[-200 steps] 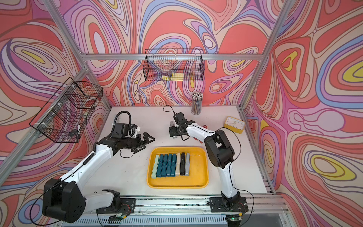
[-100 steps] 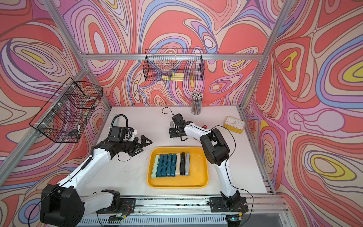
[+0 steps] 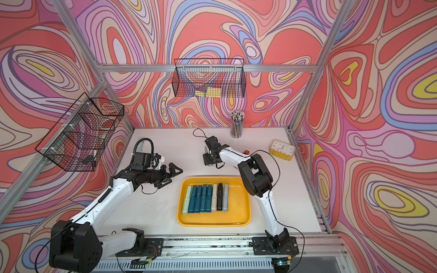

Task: Put the pruning pliers into the storage box
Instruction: Pick up the pruning pliers from the center of the board.

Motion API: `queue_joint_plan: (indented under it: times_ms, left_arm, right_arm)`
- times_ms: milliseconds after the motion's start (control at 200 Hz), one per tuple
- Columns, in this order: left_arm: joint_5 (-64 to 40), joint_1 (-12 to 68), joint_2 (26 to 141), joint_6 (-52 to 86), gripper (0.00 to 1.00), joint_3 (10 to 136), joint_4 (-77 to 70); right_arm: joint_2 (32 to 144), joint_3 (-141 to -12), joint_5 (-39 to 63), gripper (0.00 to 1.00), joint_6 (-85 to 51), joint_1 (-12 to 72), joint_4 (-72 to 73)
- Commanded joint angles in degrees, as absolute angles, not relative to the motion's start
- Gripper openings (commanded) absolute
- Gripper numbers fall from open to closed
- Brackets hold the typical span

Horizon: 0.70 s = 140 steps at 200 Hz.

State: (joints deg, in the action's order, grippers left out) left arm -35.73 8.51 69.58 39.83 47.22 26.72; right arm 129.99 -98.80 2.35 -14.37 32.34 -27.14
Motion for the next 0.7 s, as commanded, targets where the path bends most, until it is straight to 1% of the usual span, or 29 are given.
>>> queue_joint_plan:
  times_ms: [0, 200, 295, 426, 551, 696]
  left_arm:
    - [-35.0, 8.0, 70.2, 40.0, 0.99, 46.3, 25.8]
    - [-35.3, 7.6, 70.8, 40.7, 0.99, 45.0, 24.6]
    - [-35.6, 7.6, 70.9, 41.1, 0.99, 45.0, 23.8]
    - [-35.4, 7.6, 70.9, 40.9, 0.99, 44.9, 23.9]
    - [-35.7, 7.6, 70.9, 41.0, 0.99, 44.3, 23.4]
    - [-36.6, 7.6, 71.2, 41.2, 0.99, 43.5, 21.4]
  right_arm:
    - [131.5, -100.1, 1.3, 0.60, -13.8, 32.9, -28.0]
    - [132.5, -101.1, -0.7, 0.48, -13.2, 33.3, -29.3]
    - [132.4, -100.7, -0.8, 0.38, -13.2, 33.4, -29.2]
    - [132.4, -100.7, -1.8, 0.30, -13.5, 33.5, -29.2]
    - [131.7, -100.4, -2.0, 0.19, -14.2, 33.4, -29.0]
    - [129.0, -99.2, -2.8, 0.10, -15.2, 33.4, -28.7]
